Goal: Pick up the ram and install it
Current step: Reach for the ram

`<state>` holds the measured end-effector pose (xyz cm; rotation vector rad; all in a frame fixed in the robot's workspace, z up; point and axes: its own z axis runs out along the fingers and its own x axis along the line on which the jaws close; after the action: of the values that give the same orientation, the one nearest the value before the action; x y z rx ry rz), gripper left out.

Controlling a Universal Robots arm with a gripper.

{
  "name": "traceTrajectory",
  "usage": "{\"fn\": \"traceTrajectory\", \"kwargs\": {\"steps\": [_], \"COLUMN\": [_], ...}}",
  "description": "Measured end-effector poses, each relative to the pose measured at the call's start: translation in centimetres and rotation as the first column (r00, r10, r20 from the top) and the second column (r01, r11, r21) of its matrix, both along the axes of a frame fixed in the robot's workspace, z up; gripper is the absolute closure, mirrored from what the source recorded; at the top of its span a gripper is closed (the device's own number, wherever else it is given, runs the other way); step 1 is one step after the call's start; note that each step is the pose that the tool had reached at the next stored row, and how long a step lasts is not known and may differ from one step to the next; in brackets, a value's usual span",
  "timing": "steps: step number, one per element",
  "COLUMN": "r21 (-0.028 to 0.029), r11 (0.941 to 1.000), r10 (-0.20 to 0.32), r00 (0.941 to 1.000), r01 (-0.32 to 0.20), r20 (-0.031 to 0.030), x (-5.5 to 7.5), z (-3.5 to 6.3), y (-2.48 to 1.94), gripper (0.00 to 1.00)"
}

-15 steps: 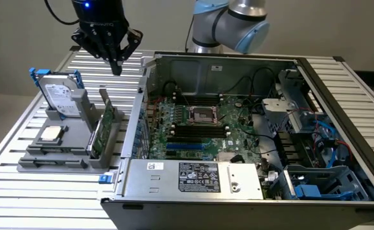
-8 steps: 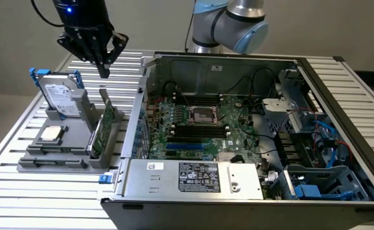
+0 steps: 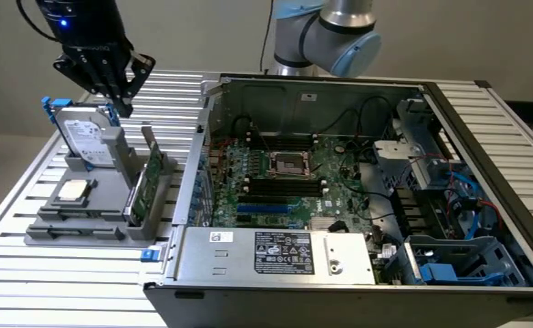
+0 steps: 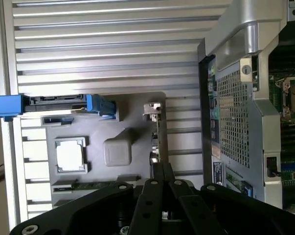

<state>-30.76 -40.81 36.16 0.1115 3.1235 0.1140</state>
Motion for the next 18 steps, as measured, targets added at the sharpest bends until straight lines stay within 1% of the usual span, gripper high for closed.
{"fn": "traceTrajectory", "kwargs": {"steps": [3,7,9,15,18], "r21": [0.0001,0.0001,0.0001,0.0003,0.0003], "r11": [1.0,1.0,1.0,1.0,1.0], "r10": [0.0,0.0,0.0,0.0,0.0], "r00": [1.0,1.0,1.0,1.0,1.0], "r01": [0.0,0.0,0.0,0.0,0.0], "r20": [0.0001,0.0001,0.0,0.0001,0.0001], "x": [-1.4,-2.7,-3.2,-4.3,-5.2], "z": [-0.21,-0.43,-0.52,-0.72,-0.82], "y": [-0.49,-1.34,-1.93,-4.13,-4.93], "gripper": [0.89,0.89,0.89,0.89,0.89]}}
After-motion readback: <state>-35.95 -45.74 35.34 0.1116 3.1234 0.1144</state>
